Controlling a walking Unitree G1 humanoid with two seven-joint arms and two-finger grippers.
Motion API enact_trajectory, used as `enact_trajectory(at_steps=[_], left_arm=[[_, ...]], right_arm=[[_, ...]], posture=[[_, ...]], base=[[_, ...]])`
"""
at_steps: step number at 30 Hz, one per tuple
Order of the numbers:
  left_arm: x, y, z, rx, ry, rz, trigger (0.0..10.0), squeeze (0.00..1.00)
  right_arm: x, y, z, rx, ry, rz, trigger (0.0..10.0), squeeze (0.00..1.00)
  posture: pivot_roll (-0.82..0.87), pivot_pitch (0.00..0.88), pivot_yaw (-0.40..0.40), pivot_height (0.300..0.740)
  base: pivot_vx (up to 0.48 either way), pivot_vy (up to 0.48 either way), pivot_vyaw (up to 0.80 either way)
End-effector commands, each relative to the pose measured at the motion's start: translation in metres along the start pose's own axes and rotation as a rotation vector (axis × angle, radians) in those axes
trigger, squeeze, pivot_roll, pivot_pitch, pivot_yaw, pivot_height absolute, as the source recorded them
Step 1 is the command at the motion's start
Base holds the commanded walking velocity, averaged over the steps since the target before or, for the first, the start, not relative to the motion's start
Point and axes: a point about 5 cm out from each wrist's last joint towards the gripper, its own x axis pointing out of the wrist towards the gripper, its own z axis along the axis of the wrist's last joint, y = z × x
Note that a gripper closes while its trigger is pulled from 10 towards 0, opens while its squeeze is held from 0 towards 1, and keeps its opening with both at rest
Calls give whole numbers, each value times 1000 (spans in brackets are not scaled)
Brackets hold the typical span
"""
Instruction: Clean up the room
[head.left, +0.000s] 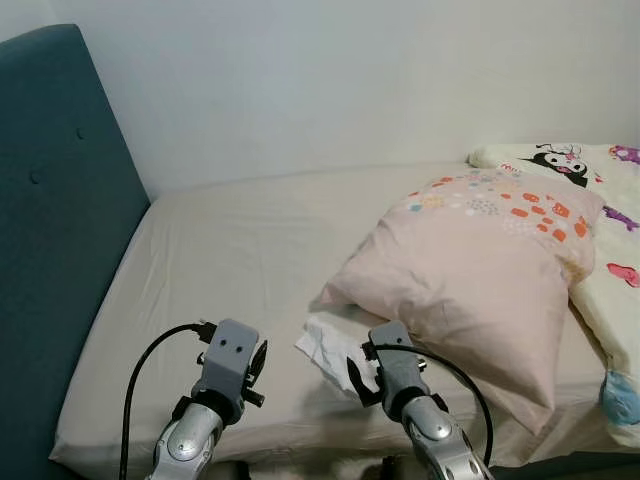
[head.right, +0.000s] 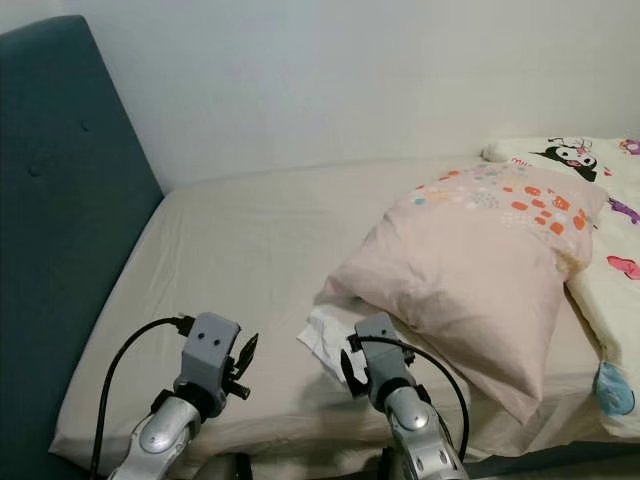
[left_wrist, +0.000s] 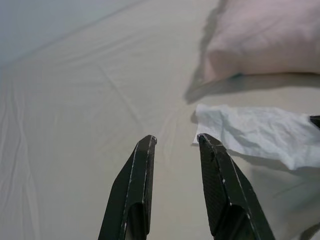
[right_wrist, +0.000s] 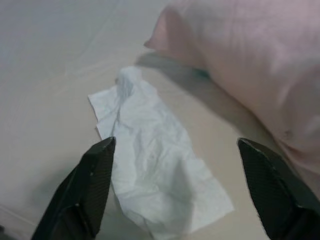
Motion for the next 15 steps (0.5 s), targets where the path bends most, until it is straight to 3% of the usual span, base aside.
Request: enact_trajectory(at_steps=[1,8,14,15], left_arm=[[-3,0,5,10,-37,-42,10000,0],[-12,-16,16,35,-89,-173,10000,0],[-19,-23,29,24,-127,-209,10000,0],[-24,-29,39,11,-161,-271,10000,0]], right_arm=[[5,3,-3,4,46,21,10000,1000],[23,7,2,-18,114,90,10000,1000],[29,5,7,-24,132,81,10000,1000],[31,5,7,-18,146,77,10000,0]], posture=[[73,57,-15,593],[89,134,-43,593],[121,194,-58,593],[143,229,-61,593]], base=[[0,0,0],[0,0,0],[0,0,0],[0,0,0]])
